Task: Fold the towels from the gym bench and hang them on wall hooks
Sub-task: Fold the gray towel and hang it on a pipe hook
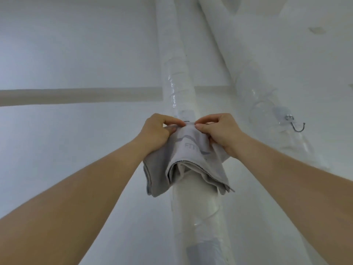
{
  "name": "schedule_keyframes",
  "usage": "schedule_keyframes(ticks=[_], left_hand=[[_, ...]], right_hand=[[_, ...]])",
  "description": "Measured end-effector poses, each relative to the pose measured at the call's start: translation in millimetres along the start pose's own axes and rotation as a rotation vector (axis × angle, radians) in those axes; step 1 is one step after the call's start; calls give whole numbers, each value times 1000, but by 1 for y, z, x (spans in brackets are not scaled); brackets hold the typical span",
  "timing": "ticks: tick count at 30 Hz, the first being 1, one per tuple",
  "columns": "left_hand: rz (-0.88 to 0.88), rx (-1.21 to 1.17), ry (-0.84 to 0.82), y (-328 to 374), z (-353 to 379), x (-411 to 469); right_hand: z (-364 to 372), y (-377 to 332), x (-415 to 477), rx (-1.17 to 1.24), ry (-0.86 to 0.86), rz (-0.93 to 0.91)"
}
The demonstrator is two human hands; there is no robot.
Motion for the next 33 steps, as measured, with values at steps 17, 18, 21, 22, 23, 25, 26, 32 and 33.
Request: schedule_keyframes(ticks=[17, 18, 21, 22, 23, 25, 26, 32, 33], left_hand=[[51, 327, 78, 9, 32, -47], [63, 560, 105, 9, 35, -47], [70, 801, 161, 0, 34, -48], [68, 816, 175, -2, 32, -48], [64, 812, 196, -4, 31, -46], [78, 787, 222, -3, 32, -42], [87, 743, 224, 0, 33, -41], [42, 79, 80, 0, 31, -43], [20, -168, 66, -4, 29, -45]], right_hand=[[43, 3, -36, -931, -110, -165], [42, 5, -38, -1041, -88, -160], [43, 9, -46, -1252, -86, -175], [42, 10, -49, -1307, -69, -196], [40, 10, -50, -1315, -39, -221], [34, 9, -48, -1245, 21, -248], [34, 9, -45, -1180, 7, -240], [35, -1, -44, -385, -137, -128], [37, -1, -43, -308, -166, -100]])
Point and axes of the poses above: each hand's wrist, its own x-axis towards the middle knuckle, its own z-axis out of the palm, y = z × x, the point moved 7 cm from there along x, towards the middle knuckle, and after that the axes turned 15 degrees about -y, right-handed, at the moved point
